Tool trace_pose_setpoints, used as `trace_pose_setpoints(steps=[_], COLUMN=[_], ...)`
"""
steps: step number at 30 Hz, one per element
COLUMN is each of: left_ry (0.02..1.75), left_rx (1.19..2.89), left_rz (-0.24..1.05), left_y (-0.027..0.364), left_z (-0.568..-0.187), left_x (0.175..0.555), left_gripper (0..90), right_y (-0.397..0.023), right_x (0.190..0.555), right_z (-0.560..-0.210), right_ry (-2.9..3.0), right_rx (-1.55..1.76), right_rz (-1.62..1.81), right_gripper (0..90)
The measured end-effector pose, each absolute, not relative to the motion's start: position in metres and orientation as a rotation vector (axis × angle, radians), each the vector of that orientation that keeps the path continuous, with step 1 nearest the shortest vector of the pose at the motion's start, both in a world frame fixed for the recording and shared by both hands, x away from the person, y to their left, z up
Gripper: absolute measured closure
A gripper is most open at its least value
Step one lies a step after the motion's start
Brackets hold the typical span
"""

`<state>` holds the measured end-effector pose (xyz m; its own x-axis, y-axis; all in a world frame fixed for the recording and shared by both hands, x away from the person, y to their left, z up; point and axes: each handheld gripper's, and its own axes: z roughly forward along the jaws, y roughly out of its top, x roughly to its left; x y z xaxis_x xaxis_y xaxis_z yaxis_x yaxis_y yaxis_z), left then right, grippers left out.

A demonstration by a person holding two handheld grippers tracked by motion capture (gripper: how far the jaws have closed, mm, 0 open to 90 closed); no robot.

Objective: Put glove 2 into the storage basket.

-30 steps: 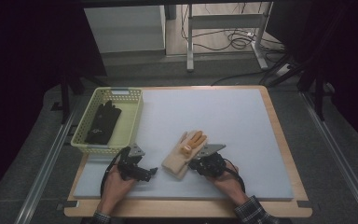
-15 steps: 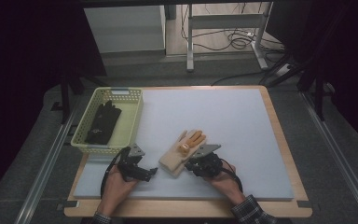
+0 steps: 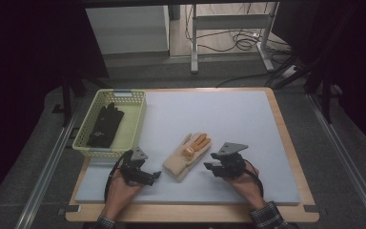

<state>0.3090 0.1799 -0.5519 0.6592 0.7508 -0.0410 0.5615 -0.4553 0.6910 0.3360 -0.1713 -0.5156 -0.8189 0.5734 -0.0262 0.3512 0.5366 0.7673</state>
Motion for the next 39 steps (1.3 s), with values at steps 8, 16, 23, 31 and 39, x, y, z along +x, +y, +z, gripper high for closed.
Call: trace_pose_setpoints(steps=[8, 16, 23, 31, 39], left_ry=[1.014, 1.015, 1.014, 1.013, 1.021], left_rx=[2.183, 2.181, 2.182, 2.182, 2.167], left_rz=[0.35, 0.346, 0.347, 0.351, 0.285], left_y=[0.18, 0.18, 0.18, 0.18, 0.183], left_z=[-0.552, -0.552, -0.552, -0.551, -0.543], left_x=[0.309, 0.309, 0.309, 0.309, 0.307], left_gripper=[0.3, 0.5, 0.6, 1.1, 2.4], right_y=[-0.208, -0.24, -0.253, -0.255, -0.255], right_x=[0.343, 0.349, 0.357, 0.362, 0.362], right_z=[-0.511, -0.513, -0.526, -0.531, -0.531], right_ry=[2.394, 2.316, 2.312, 2.333, 2.333], right_rx=[0.892, 0.996, 1.042, 1.087, 1.088], right_rz=[1.129, 1.044, 0.979, 0.958, 0.96], right_gripper=[31.9, 24.2, 19.1, 15.2, 15.1])
